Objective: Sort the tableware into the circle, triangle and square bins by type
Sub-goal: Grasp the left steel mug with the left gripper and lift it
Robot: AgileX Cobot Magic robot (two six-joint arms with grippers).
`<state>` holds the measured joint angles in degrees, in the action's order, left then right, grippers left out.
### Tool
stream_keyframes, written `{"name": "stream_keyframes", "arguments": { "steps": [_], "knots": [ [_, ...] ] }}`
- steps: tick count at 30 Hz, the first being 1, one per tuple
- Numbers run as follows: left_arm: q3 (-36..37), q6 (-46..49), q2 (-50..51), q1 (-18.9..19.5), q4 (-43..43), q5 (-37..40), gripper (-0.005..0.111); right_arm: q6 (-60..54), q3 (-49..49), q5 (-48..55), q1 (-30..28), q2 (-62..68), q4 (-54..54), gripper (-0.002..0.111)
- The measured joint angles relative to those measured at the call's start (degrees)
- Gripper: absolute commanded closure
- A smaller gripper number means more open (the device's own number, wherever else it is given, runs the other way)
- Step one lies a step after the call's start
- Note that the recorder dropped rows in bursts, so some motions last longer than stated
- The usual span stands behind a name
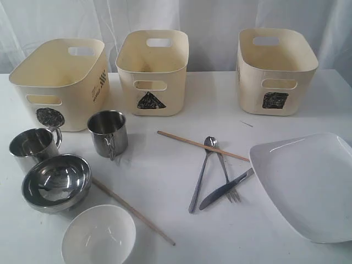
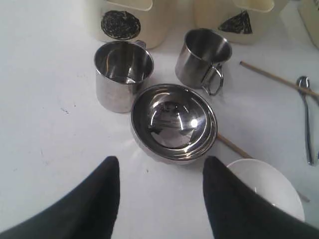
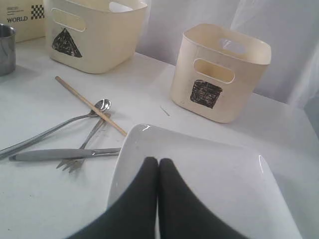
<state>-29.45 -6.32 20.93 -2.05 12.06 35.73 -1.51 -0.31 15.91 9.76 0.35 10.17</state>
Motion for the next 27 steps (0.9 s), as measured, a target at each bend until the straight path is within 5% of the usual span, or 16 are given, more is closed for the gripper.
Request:
{"name": "stream_keyframes", "arguments": {
  "steps": [15, 27],
  "knots": [
    [-25.4, 10.6, 49.2, 0.0, 0.1, -3.6, 0.051, 0.0, 0.0, 0.0, 0.0, 0.0, 0.0, 0.108],
    [-33.3, 14.9, 68.0, 0.0, -5.5, -1.5, 0.051, 0.0, 0.0, 0.0, 0.0, 0.0, 0.0, 0.108]
  ]
}}
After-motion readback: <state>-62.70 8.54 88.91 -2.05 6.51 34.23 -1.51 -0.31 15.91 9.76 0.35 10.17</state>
